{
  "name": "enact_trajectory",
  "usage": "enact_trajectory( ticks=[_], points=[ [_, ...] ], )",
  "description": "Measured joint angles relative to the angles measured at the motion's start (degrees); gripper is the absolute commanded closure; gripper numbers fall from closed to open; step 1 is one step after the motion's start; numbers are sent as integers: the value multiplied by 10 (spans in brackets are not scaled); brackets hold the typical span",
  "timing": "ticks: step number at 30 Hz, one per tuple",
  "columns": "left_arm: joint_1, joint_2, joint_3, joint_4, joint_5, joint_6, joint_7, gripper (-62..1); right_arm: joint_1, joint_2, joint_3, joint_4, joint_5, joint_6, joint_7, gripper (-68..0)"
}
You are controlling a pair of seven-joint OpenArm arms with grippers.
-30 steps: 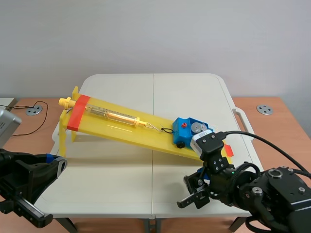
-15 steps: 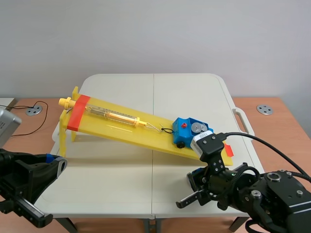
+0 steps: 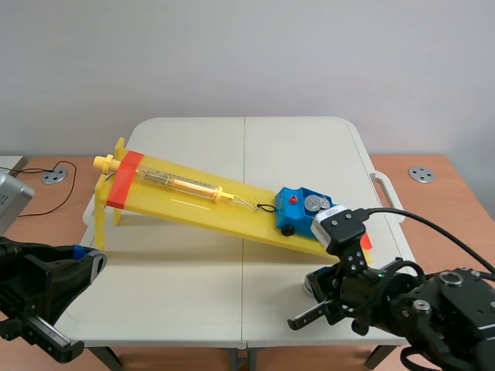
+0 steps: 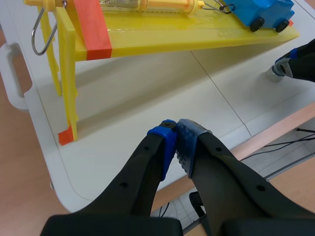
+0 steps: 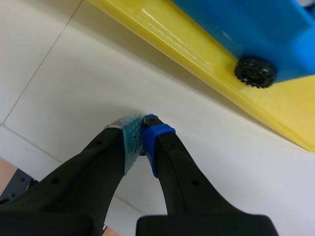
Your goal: Place the four metal weights on the blue cart on the ramp.
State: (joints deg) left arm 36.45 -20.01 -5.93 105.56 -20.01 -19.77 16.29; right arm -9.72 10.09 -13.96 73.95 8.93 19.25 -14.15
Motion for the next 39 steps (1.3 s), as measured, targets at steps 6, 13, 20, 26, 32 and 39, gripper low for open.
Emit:
enact_trajectory(
  ticks=[6,13,20,26,32,39],
  points=[
    [0,0,0,0,0,0,0,-36,-55,22,66,121,47,2,-48,-7],
    [0,0,0,0,0,0,0,-36,-107,33,139,245,100,12,-113,-7],
    [0,0,0,0,0,0,0,-36,-115,32,169,306,119,13,-128,-7],
    [-1,0,0,0,0,0,0,-36,-71,24,154,296,119,13,-130,-7],
    [-3,0,0,0,0,0,0,-36,-26,4,142,263,119,13,-130,-7],
    [-3,0,0,0,0,0,0,-36,17,-6,138,191,119,13,-129,-7]
  ],
)
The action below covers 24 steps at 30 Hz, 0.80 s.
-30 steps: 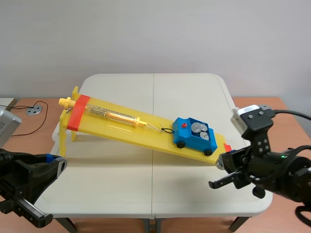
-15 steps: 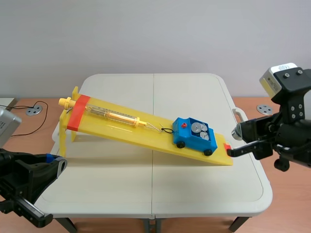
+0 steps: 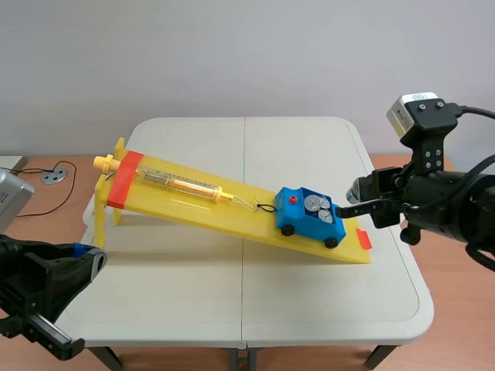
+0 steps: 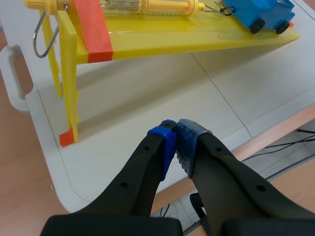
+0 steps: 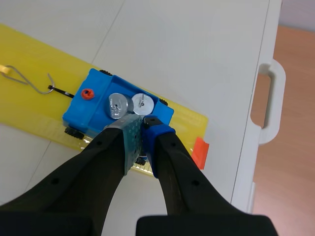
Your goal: Place the four metal weights on the blue cart on the ramp.
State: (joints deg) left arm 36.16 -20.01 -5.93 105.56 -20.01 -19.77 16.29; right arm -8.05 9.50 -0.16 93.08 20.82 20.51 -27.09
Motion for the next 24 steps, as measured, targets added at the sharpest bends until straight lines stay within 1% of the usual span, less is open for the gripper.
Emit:
enact_trajectory(
  ticks=[6,12,17,20,24],
  points=[
    [0,0,0,0,0,0,0,-36,31,-7,-29,-56,-4,-1,0,-7],
    [0,0,0,0,0,0,0,-36,57,-35,-45,-92,-11,-2,2,-7],
    [0,0,0,0,0,0,0,-36,66,-46,-59,-111,-17,-2,3,-7],
    [0,0,0,0,0,0,0,-36,68,-46,-60,-115,-23,-2,15,-7],
    [0,0,0,0,0,0,0,-36,70,-46,-60,-115,-30,-2,16,-7]
  ],
)
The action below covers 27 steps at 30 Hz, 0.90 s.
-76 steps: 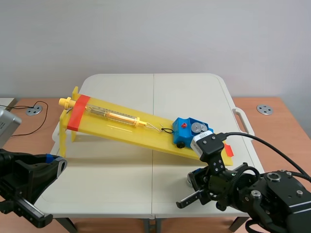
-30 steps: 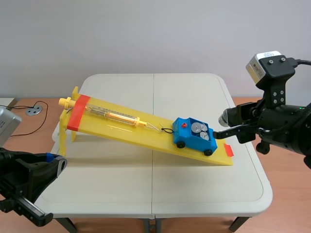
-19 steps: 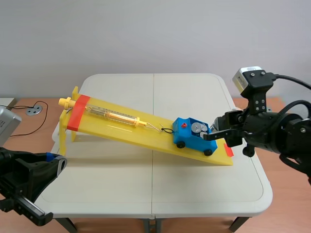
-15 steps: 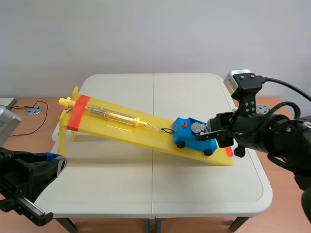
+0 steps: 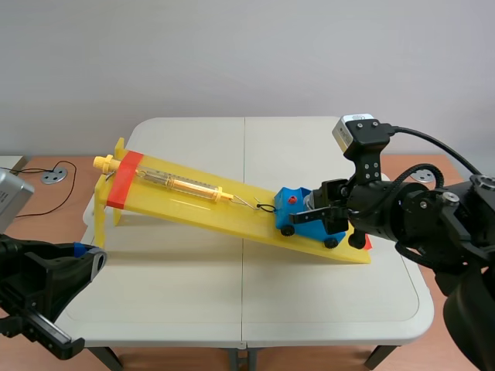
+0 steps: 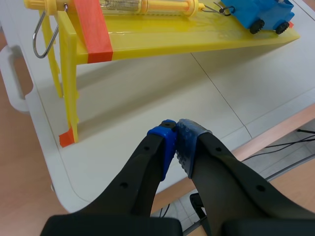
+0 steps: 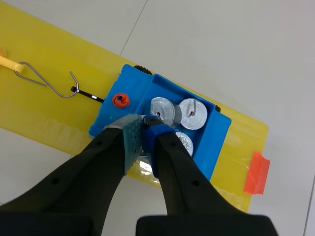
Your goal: Place the four metal weights on the blue cart on the ramp.
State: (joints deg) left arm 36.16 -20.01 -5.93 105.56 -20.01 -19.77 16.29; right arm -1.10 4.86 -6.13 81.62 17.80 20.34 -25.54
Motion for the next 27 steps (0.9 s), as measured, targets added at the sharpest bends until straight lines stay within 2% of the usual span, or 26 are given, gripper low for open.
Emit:
enact_trajectory(
  ticks=[1,4,9,13,27],
  points=[
    [0,0,0,0,0,0,0,-36,0,0,0,0,-4,0,0,-11],
    [0,0,0,0,0,0,0,-36,0,0,0,0,-13,0,2,-88],
    [0,0,0,0,0,0,0,-36,0,0,0,0,-19,0,11,-119],
    [0,0,0,0,0,0,0,-36,0,0,0,0,-19,0,21,-206],
    [0,0,0,0,0,0,0,-36,0,4,4,0,-19,0,30,-218]
  ],
)
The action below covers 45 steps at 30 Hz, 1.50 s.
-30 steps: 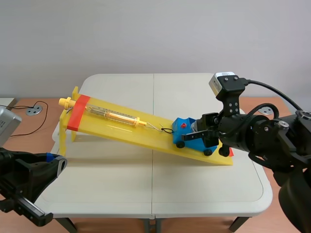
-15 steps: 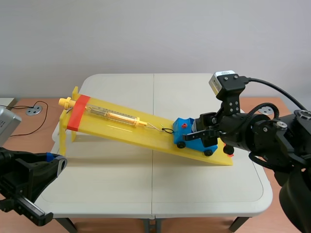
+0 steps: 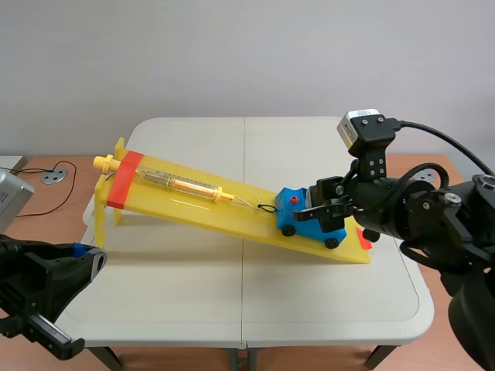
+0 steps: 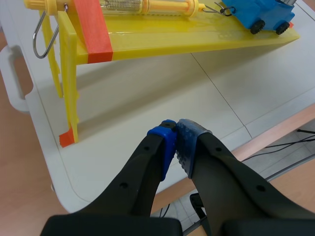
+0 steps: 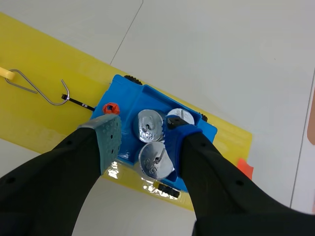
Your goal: Place the four metal weights on the blue cart on the ramp.
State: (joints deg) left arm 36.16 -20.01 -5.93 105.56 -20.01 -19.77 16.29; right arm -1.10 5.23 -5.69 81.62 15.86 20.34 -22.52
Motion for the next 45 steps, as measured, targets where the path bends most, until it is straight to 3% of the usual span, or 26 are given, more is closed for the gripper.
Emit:
enact_trajectory(
  ticks=[11,18,22,25,27,35,45],
  points=[
    [0,0,0,0,0,0,0,-36,0,2,37,5,3,0,-3,-218],
    [0,0,0,0,0,0,2,-36,-2,34,55,31,31,17,-16,-213],
    [0,0,0,0,0,0,2,-36,-14,49,58,44,52,38,-20,-148],
    [0,0,0,0,0,0,2,-36,-35,57,58,58,61,55,-23,-41],
    [0,0,0,0,0,0,2,-36,-51,61,60,72,62,57,-31,-11],
    [0,0,0,0,0,0,2,-36,-94,67,75,94,61,54,-40,-8],
    [0,0,0,0,0,0,2,-36,-94,62,46,83,51,54,-34,-8]
  ],
)
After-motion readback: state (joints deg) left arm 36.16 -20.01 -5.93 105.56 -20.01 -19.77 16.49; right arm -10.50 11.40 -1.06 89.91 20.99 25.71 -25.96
